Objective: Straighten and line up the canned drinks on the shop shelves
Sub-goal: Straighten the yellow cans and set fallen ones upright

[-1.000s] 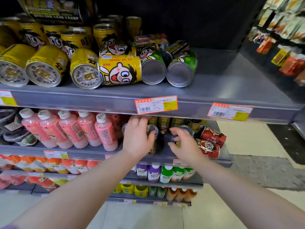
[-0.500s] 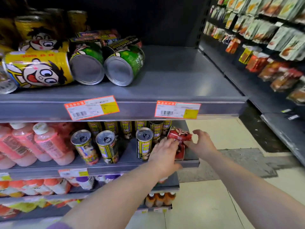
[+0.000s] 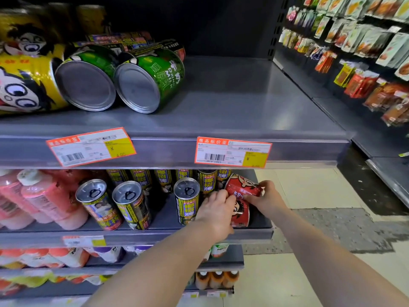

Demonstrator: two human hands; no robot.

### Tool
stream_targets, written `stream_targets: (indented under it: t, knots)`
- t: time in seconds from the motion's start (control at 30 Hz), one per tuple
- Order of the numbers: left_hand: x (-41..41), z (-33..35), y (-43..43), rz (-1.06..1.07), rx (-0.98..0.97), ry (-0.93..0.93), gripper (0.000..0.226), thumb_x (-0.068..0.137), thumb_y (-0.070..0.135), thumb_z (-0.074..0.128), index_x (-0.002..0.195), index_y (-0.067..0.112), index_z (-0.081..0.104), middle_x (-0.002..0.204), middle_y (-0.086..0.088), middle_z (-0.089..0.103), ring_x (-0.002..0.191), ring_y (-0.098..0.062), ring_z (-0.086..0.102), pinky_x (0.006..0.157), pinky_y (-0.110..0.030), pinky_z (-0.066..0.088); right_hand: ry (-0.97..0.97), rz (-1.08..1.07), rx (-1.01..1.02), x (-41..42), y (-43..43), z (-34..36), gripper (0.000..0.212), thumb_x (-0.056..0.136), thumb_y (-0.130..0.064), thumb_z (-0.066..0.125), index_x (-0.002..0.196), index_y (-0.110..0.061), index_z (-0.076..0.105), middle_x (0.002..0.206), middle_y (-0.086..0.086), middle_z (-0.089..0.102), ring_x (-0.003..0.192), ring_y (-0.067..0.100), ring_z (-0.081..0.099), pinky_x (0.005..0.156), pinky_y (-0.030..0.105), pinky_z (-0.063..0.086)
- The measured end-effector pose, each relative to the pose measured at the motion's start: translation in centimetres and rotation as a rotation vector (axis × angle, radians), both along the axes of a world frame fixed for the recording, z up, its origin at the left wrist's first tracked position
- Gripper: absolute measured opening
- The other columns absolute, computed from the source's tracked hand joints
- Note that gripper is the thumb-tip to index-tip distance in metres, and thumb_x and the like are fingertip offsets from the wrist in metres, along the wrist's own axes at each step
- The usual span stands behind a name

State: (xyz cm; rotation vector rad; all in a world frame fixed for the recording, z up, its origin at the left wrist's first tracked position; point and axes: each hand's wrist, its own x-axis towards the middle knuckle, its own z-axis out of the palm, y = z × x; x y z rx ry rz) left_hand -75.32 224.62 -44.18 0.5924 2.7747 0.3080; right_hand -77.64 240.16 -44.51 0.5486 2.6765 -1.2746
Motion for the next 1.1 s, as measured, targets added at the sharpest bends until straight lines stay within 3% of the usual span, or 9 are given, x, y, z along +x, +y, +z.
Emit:
stream_targets:
  t: [0.17, 0.33, 0.5, 0.63, 0.87, 0.93, 1.0, 1.1]
  knots:
    - [0.0, -0.7, 0.2, 0.011, -0.008, 0.009, 0.089, 0.081, 0.028, 0.068, 0.147, 0.017, 0.011, 0.151, -0.003, 0.02, 0.141, -0.025, 0.012, 0.117, -0.045, 0.008, 0.006, 0.036, -0.057, 0.2, 0.5, -1.0, 0.068, 0.074, -0.025, 0.078, 0.127, -0.005, 0.041, 0.11, 0.005, 0.056, 0.093, 0.017, 0.051, 0.078, 0.025, 0.038]
    - [0.9, -0.2, -0.4, 0.059, 0.106, 0.003, 0.083, 0.083, 0.039, 0.064, 0.147, 0.022, 0.015, 0.151, 0.002, 0.023, 0.141, -0.02, 0.015, 0.117, -0.042, 0.003, 0.197, -0.04, -0.029, 0.8, 0.1, -0.1, 0.056, 0.07, -0.02, 0.078, 0.117, -0.006, 0.052, 0.112, 0.01, 0.059, 0.091, 0.018, 0.054, 0.075, 0.025, 0.04]
    - [3.9, 1.5, -0.3, 0.212, 0.448, 0.015, 0.08, 0.075, 0.045, 0.07, 0.141, 0.023, 0.03, 0.14, 0.002, 0.041, 0.128, -0.018, 0.039, 0.107, -0.03, 0.027, 0.296, -0.118, -0.012, 3.5, 0.1, 3.0, 0.059, 0.066, -0.014, 0.079, 0.118, -0.005, 0.051, 0.11, 0.009, 0.054, 0.095, 0.02, 0.054, 0.075, 0.024, 0.04]
    - [7.1, 3.2, -0.5, 0.37, 0.763, -0.099, 0.067, 0.067, 0.039, 0.077, 0.124, 0.027, 0.043, 0.114, 0.006, 0.05, 0.109, -0.013, 0.053, 0.093, -0.029, 0.044, 0.274, -0.072, 0.04, 7.4, -0.2, 6.4, 0.069, 0.069, -0.011, 0.076, 0.129, -0.009, 0.043, 0.119, 0.005, 0.041, 0.103, 0.013, 0.041, 0.089, 0.024, 0.036]
    - [13.0, 5.2, -7.1, 0.419, 0.922, -0.139, 0.07, 0.053, 0.054, 0.072, 0.115, 0.034, 0.045, 0.107, 0.01, 0.061, 0.098, -0.006, 0.059, 0.088, -0.03, 0.051, 0.293, 0.145, 0.152, 13.6, -5.4, 12.5, 0.066, 0.064, -0.008, 0.079, 0.123, -0.017, 0.051, 0.111, 0.0, 0.042, 0.101, 0.011, 0.043, 0.087, 0.017, 0.03]
    - [14.7, 6.4, -10.9, 0.456, 0.977, -0.117, 0.066, 0.052, 0.05, 0.075, 0.11, 0.037, 0.046, 0.106, 0.01, 0.062, 0.097, -0.005, 0.06, 0.087, -0.027, 0.05, 0.269, 0.216, 0.161, 15.1, -8.7, 14.3, 0.073, 0.055, -0.023, 0.08, 0.123, -0.018, 0.052, 0.11, 0.0, 0.043, 0.098, 0.009, 0.043, 0.084, 0.015, 0.03]
    - [16.7, 7.7, -15.6, 0.496, 1.001, -0.057, 0.059, 0.048, 0.054, 0.071, 0.099, 0.044, 0.043, 0.103, 0.012, 0.062, 0.096, -0.005, 0.059, 0.086, -0.023, 0.048, 0.283, 0.298, 0.177, 16.7, -12.9, 15.9, 0.089, 0.04, -0.044, 0.068, 0.124, -0.02, 0.051, 0.11, 0.0, 0.044, 0.1, 0.007, 0.042, 0.084, 0.012, 0.028]
    - [20.0, 9.6, -23.5, 0.583, 1.027, 0.039, 0.057, 0.047, 0.056, 0.069, 0.095, 0.046, 0.041, 0.101, 0.012, 0.063, 0.096, -0.007, 0.061, 0.086, -0.026, 0.049, 0.298, 0.435, 0.204, 18.9, -20.4, 17.8, 0.087, 0.051, -0.035, 0.075, 0.131, -0.018, 0.046, 0.118, 0.002, 0.043, 0.105, 0.006, 0.038, 0.086, 0.011, 0.026]
